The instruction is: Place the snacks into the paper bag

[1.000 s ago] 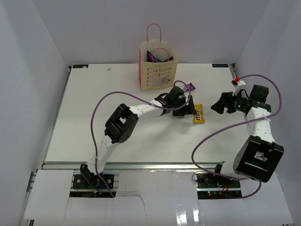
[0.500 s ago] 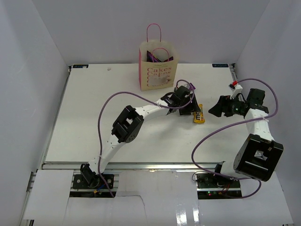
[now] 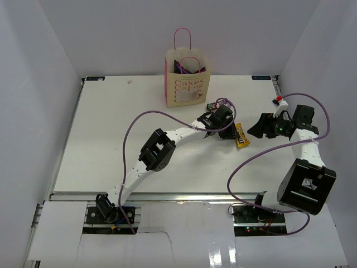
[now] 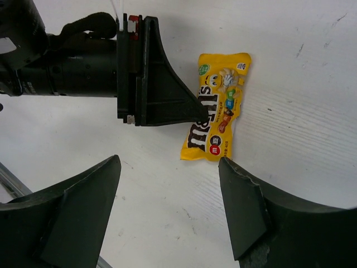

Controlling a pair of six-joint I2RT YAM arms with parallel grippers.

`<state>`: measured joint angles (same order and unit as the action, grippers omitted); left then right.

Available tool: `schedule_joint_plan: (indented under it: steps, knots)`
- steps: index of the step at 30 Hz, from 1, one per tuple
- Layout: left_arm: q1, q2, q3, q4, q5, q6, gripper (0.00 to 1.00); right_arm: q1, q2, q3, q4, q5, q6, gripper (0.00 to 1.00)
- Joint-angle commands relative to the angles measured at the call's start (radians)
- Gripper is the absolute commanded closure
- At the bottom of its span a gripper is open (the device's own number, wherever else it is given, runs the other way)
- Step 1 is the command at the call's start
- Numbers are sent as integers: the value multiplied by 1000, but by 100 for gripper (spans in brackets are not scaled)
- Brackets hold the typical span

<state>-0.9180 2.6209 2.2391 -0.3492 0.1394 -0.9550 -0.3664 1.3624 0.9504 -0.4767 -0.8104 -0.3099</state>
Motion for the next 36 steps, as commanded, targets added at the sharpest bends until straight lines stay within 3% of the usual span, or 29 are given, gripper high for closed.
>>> schedule_joint_plan:
  steps: [1, 3, 8, 10, 17, 21, 25, 29, 36]
  knots:
    - [-16, 48, 13, -111, 26, 19, 67, 0, -9, 10, 1, -3, 9, 23]
    - [-16, 50, 17, -99, 45, 36, 78, 0, -17, -4, 0, -1, 8, 24]
    - [-15, -10, -50, 27, 68, 149, 93, 0, -29, -9, -11, 5, -9, 24]
    - [-15, -97, -117, 88, 55, 229, 95, 0, -34, -10, -22, 13, -26, 24]
    - [2, -490, -562, 314, 8, 602, 100, 0, -33, -6, -23, 16, -35, 24]
    - [19, -700, -755, 342, 19, 781, 100, 0, -14, 7, -22, 14, -34, 24]
    - [28, -855, -779, 300, -14, 899, 100, 0, 9, 22, -28, 19, -37, 25]
    - [96, -959, -722, 244, -57, 926, 100, 1, 30, 30, -23, 30, -38, 26]
    - [338, -935, -517, 334, -6, 835, 100, 30, 56, 42, -17, 63, -51, 27]
